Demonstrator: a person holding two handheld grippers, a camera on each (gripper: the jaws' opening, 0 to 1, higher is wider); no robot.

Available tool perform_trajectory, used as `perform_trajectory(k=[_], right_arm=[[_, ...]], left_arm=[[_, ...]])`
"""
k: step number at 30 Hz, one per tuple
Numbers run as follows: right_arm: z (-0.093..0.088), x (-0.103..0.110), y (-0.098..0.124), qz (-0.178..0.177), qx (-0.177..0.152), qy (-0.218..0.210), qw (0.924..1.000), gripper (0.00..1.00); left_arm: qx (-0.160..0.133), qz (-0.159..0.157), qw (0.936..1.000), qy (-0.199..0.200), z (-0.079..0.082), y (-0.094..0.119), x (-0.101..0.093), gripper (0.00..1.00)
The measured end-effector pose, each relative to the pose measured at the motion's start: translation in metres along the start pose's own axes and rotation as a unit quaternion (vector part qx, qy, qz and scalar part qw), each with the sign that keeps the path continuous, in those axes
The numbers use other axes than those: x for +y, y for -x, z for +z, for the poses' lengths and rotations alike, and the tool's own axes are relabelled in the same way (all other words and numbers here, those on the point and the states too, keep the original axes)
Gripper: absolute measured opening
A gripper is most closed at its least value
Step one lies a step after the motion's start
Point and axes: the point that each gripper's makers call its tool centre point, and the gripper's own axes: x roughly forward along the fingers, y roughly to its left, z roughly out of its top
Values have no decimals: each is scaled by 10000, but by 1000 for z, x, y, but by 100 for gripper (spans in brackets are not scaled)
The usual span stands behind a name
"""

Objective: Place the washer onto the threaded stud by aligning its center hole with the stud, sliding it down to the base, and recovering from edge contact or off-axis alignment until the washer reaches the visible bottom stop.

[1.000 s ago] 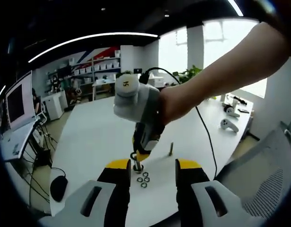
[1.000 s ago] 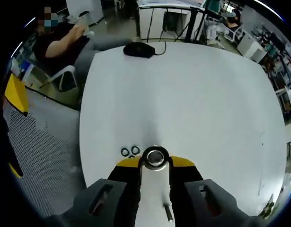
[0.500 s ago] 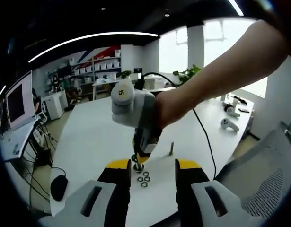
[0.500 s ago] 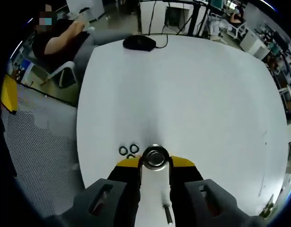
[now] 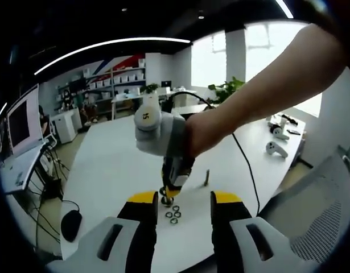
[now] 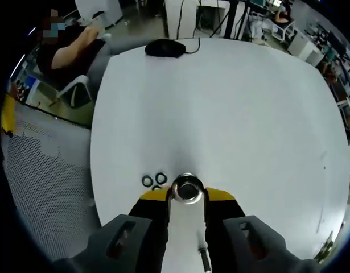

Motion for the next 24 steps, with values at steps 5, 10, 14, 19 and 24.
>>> perform_trajectory(k=[5, 10, 14, 19, 24], right_arm=[[-9, 0, -1, -38, 88, 134, 9999, 25], [-10, -2, 6, -107, -85, -21, 9999, 26], [-6, -5, 16, -250, -385, -118, 9989, 26], [-6, -5, 28, -376, -605, -195, 9973, 27], [-6, -2, 44, -473, -952, -449, 9933, 27]], left_arm=[[3, -13, 10000, 11, 0, 0, 0, 35], [-6, -25, 10000, 11, 1, 0, 0, 35], [-9, -44, 10000, 19, 1, -1, -1, 35], [-4, -75, 10000, 8, 1, -1, -2, 35], [-1, -81, 10000, 10, 1, -1, -3, 36]])
